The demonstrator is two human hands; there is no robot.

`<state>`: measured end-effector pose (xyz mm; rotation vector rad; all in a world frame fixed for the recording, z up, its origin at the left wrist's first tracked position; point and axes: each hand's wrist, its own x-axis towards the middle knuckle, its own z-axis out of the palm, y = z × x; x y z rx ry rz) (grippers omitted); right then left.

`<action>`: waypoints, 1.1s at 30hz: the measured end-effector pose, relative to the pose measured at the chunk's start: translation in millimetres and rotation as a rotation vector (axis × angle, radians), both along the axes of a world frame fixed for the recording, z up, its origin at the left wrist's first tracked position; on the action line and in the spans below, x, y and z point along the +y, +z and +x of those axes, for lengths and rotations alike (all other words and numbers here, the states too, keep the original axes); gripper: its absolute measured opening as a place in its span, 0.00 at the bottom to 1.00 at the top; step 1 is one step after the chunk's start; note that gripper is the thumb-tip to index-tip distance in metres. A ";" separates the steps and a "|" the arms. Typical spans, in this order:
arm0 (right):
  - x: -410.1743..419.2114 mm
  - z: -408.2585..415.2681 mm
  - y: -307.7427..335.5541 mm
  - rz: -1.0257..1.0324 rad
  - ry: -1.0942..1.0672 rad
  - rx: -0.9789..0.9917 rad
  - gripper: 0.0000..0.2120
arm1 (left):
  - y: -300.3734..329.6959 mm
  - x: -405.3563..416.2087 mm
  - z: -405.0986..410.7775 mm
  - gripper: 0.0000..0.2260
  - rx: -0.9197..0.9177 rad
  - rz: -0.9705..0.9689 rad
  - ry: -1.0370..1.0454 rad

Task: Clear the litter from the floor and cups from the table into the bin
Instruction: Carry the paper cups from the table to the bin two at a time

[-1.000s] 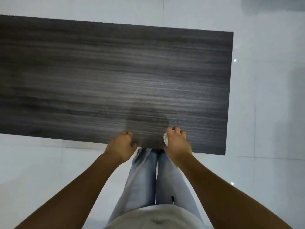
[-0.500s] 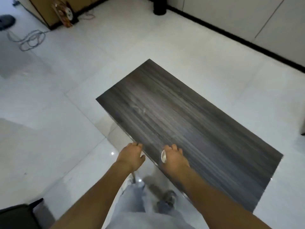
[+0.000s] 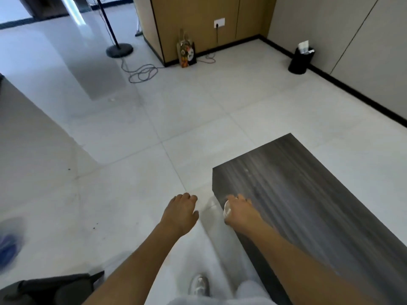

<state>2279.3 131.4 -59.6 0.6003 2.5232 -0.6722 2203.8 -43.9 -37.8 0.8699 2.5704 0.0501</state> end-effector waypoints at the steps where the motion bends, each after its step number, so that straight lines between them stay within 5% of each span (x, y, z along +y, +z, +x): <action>1: -6.9 -17.9 2.0 -0.015 0.010 0.002 0.24 | 3.1 -6.7 -19.7 0.19 0.008 0.008 0.010; 22: 99.5 -478.6 4.8 0.028 0.004 0.002 0.30 | 11.5 107.7 -493.5 0.20 -0.022 0.053 0.001; 33: 211.2 -677.6 10.5 0.000 -0.321 0.027 0.30 | -2.2 226.7 -748.6 0.21 -0.058 0.002 -0.232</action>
